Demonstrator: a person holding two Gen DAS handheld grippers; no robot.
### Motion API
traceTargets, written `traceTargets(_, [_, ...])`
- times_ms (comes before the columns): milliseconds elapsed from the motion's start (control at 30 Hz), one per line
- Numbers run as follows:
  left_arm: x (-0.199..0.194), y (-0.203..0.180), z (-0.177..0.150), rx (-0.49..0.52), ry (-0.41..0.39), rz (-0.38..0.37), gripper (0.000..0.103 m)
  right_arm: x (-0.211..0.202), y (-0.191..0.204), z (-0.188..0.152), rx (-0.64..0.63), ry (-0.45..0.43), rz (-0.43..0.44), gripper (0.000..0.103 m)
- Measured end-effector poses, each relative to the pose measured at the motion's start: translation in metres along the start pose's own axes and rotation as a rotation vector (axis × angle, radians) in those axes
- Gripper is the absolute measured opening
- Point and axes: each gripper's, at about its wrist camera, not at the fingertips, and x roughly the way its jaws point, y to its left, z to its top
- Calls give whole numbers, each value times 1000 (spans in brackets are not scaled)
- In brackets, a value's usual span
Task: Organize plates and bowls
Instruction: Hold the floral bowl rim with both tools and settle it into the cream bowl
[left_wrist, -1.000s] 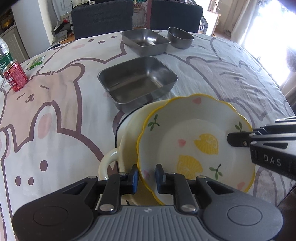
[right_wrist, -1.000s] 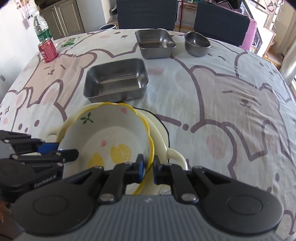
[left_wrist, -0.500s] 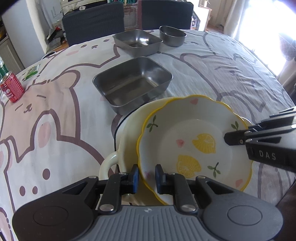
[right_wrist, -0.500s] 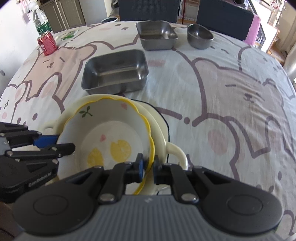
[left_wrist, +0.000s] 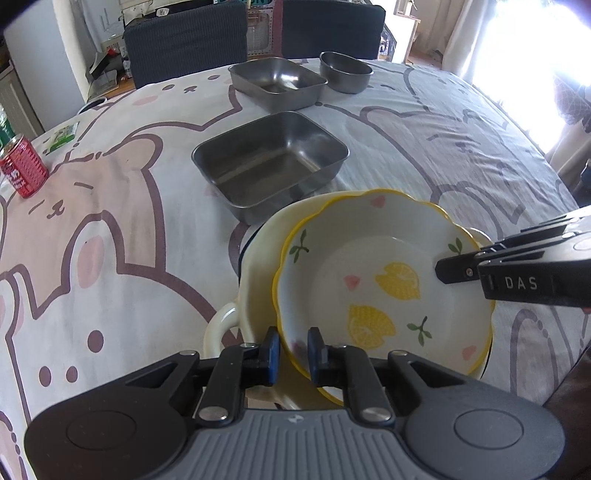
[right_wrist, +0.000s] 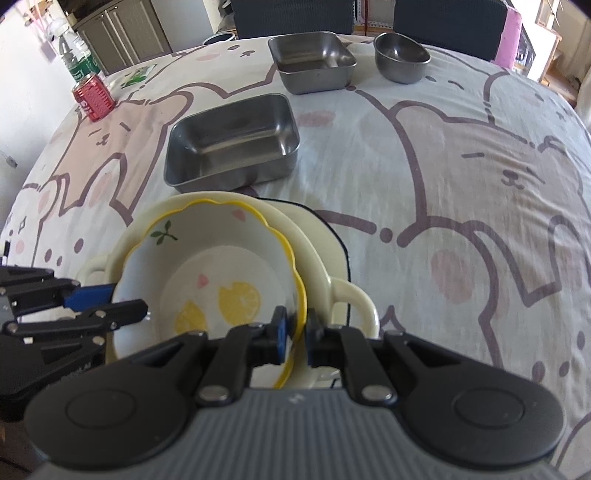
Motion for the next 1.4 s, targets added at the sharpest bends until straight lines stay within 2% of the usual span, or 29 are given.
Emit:
traceTargets(300, [-4, 7, 0, -30, -2, -13, 12, 7, -4, 4, 45, 22, 36, 12])
traceTargets(400, [-7, 7, 0, -24, -5, -9, 12, 10, -3, 4, 47, 32, 46, 16])
traceTargets(533, [-7, 3, -1, 17, -11, 5, 13, 10, -2, 4, 54, 39, 66, 25])
traceTargets(633, [-6, 1, -2, 34, -8, 7, 14, 11, -5, 6, 74, 51, 85, 26])
traceTargets(900, [-3, 2, -2, 41, 3, -11, 15, 7, -16, 7, 111, 65, 116, 22])
traceTargets(1000, [-5, 2, -3, 41, 0, -10, 15, 0, -19, 8, 113, 35, 110, 20])
traceTargets(1100, [-5, 2, -3, 41, 1, -9, 15, -5, -23, 9, 105, 20, 113, 17])
traceTargets(1167, [-6, 2, -2, 37, 5, -8, 15, -3, -23, 8, 95, 29, 103, 10])
traceTargets(1400, [-7, 6, -1, 8, 15, -20, 15, 0, -14, 4, 27, 34, 79, 9])
